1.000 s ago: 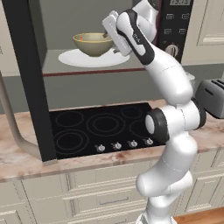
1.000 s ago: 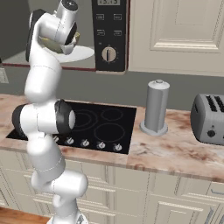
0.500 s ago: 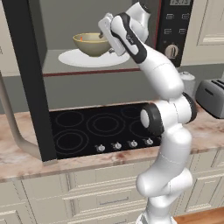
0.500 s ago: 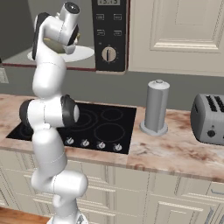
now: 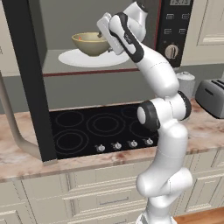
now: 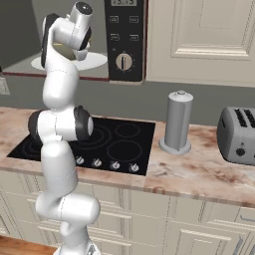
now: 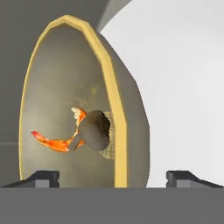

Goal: The microwave is finished heating the shrimp and garlic. Take the bowl containing the food and place it on the dining counter.

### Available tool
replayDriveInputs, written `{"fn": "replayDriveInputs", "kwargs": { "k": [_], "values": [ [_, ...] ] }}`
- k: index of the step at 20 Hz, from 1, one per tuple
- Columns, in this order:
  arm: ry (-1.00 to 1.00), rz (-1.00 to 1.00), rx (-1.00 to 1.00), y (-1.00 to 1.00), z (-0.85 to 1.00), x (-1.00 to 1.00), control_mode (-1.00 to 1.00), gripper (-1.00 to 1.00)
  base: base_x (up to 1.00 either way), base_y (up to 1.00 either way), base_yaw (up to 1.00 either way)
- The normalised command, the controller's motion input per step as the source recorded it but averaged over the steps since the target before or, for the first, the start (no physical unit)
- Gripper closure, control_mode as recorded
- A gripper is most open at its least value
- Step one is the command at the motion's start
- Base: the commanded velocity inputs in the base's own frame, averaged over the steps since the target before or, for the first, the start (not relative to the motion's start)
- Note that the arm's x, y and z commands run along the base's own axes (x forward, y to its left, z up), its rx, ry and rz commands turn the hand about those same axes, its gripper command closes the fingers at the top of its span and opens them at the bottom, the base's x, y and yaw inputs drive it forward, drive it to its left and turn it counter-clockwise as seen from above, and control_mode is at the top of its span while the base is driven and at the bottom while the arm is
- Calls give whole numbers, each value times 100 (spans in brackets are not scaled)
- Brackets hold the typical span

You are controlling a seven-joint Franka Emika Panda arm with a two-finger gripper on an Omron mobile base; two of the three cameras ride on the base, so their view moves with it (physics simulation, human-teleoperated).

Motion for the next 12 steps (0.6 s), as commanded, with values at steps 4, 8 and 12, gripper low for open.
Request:
{"fn": "replayDriveInputs", "kwargs": {
  "k": [4,8,12],
  "values": [
    [0,0,-2,7,-39,0,-100,100,0,0,0],
    [0,0,0,6,-28,0,-100,100,0,0,0],
    [0,0,0,9,-11,1,-100,100,0,0,0]
  ]
}}
